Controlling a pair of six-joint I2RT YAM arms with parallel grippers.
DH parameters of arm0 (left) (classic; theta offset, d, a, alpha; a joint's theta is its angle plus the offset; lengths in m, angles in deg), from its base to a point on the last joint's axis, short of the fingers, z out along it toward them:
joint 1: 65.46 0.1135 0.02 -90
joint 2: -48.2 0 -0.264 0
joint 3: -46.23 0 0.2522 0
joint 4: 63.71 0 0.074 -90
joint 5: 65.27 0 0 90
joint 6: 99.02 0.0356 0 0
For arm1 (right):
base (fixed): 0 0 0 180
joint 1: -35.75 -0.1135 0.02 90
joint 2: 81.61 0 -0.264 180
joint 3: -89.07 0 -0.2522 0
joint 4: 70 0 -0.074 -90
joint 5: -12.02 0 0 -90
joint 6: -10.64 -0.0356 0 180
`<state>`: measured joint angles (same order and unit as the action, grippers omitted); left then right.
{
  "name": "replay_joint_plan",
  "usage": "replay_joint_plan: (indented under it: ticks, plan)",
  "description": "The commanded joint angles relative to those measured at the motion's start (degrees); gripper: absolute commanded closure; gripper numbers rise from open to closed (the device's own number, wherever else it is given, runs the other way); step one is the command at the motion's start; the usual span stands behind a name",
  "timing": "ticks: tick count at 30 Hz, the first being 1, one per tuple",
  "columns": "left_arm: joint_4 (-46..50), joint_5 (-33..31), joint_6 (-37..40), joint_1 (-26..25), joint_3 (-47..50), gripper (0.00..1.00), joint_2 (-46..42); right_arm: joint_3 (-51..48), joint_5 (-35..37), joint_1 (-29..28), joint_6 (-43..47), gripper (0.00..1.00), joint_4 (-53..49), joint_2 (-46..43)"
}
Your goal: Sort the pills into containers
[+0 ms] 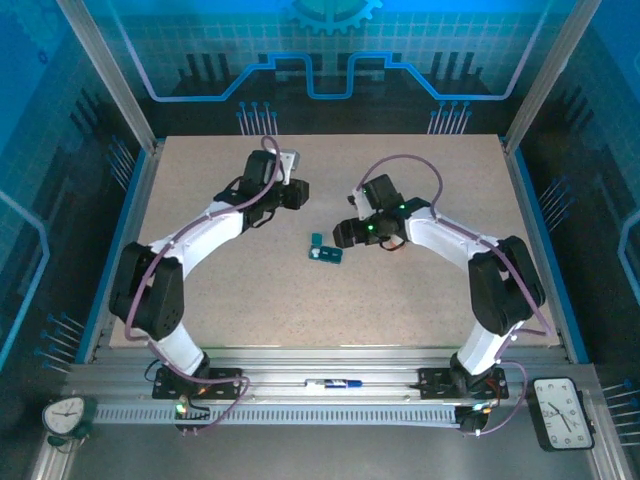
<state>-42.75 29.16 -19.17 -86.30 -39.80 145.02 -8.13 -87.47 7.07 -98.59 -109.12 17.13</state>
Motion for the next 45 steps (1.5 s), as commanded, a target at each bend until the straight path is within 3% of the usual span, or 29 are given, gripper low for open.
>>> replay_joint_plan:
  ticks: [1,13,23,33,45]
  plan:
    - [7.99,2.6,1.15,0.54,-4.04,1.0,2.73,0.93,0.37,-0.97,0.6,0.23,-1.81,2.12]
    - [11.85,-0.26,-1.53,0.5,-6.36,1.0,7.61,2.49,1.85,-2.2,0.17,0.23,-0.91,8.12]
    - [21.02,8.51,1.17,0.34,-13.29,1.0,13.22,3.9,1.93,-2.25,-0.18,0.24,-0.3,11.51]
    - [27.75,7.15,2.92,-2.18,-19.83,1.0,19.22,3.79,2.83,-2.16,-0.17,0.25,-0.82,13.4]
    - [30.12,8.28,3.04,-3.56,-20.71,1.0,22.12,2.9,2.56,-2.14,-1.33,0.26,-0.08,14.0]
